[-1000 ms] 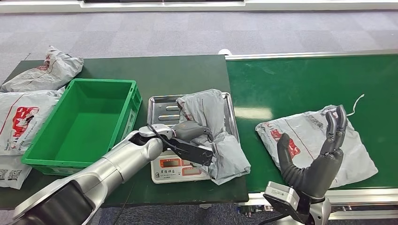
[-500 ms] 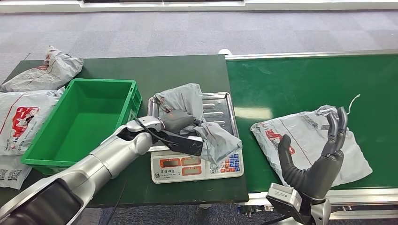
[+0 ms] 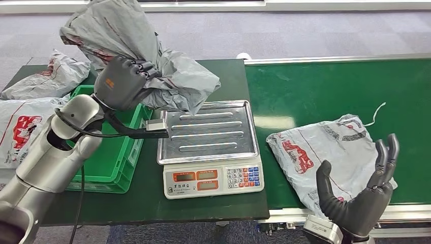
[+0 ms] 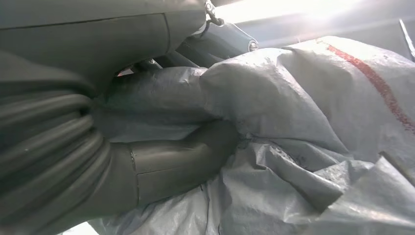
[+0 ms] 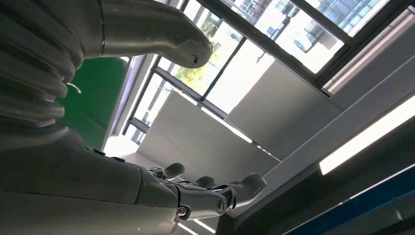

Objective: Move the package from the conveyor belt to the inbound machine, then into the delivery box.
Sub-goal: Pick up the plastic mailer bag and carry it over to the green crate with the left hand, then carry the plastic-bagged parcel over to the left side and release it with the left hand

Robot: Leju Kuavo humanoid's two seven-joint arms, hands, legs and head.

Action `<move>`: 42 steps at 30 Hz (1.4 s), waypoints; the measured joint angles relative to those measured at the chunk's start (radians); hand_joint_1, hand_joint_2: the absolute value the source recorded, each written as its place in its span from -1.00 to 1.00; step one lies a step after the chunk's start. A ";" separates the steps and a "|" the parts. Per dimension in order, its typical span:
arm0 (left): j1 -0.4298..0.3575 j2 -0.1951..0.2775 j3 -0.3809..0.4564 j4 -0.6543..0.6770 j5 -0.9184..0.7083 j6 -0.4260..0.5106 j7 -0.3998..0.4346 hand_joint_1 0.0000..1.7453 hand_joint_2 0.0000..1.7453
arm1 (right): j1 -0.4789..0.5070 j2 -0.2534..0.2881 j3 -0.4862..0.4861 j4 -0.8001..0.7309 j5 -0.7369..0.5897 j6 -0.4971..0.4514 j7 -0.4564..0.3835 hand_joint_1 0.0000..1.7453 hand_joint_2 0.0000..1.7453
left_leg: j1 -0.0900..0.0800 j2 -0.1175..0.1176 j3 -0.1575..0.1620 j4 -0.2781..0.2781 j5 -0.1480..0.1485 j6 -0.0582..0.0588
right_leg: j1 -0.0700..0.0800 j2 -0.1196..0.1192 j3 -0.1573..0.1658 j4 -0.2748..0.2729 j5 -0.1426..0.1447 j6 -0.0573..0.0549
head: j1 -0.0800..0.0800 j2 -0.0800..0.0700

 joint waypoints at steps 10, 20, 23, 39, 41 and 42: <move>0.182 0.071 0.161 -0.030 -0.083 0.077 0.020 1.00 1.00 | 0.055 0.011 -0.026 -0.029 0.001 -0.011 -0.008 -1.00 1.00 | 0.000 0.003 0.002 -0.001 -0.001 0.000 | 0.000 0.002 0.001 0.000 0.000 0.000 | 0.000 0.000; 0.557 -0.007 0.476 -0.004 -0.116 0.221 -0.048 1.00 1.00 | 0.115 0.039 -0.073 -0.072 0.019 0.006 -0.008 -1.00 1.00 | 0.000 0.006 0.002 -0.001 -0.004 -0.001 | 0.000 0.005 -0.001 0.000 -0.003 -0.002 | 0.000 0.000; 0.602 -0.034 0.544 0.000 -0.134 0.222 -0.049 1.00 1.00 | 0.117 0.041 -0.077 -0.074 0.026 0.010 -0.002 -1.00 1.00 | 0.000 0.006 0.002 -0.001 -0.004 -0.001 | 0.000 0.005 -0.001 0.000 -0.003 -0.002 | 0.000 0.000; 0.723 -0.159 0.685 0.006 -0.144 0.260 -0.034 -1.00 -1.00 | 0.111 0.041 -0.083 -0.074 0.068 0.031 0.041 -1.00 1.00 | 0.000 0.003 0.002 -0.001 -0.004 -0.001 | 0.000 0.001 0.001 0.000 -0.004 -0.001 | 0.000 0.000; 0.730 -0.182 0.695 -0.010 -0.047 0.277 -0.043 -1.00 -1.00 | 0.115 0.041 -0.083 -0.075 0.072 0.025 0.041 -1.00 1.00 | 0.000 0.003 0.002 -0.001 -0.004 -0.001 | 0.000 0.001 0.001 0.000 -0.004 -0.001 | 0.000 0.000; 0.736 -0.196 0.700 -0.024 0.016 0.289 -0.053 -1.00 -1.00 | 0.117 0.041 -0.083 -0.076 0.073 0.020 0.041 -1.00 1.00 | 0.000 0.003 0.002 -0.001 -0.004 -0.001 | 0.000 0.001 0.001 0.000 -0.004 -0.001 | 0.000 0.000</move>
